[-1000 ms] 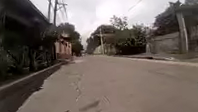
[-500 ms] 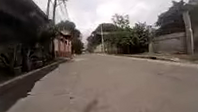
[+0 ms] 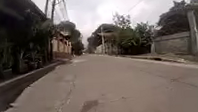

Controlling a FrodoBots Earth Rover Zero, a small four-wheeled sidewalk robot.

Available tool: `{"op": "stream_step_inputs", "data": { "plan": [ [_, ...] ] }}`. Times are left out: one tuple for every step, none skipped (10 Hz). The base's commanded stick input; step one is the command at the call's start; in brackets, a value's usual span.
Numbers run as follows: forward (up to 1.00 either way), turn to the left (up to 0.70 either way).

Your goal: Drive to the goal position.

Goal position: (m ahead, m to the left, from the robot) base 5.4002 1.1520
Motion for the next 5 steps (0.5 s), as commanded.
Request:
{"op": "stream_step_inputs", "data": {
  "plan": [
    [0.85, 0.00],
    [0.85, 0.00],
    [0.85, 0.00],
    [0.85, 0.00],
    [0.85, 0.00]
  ]
}}
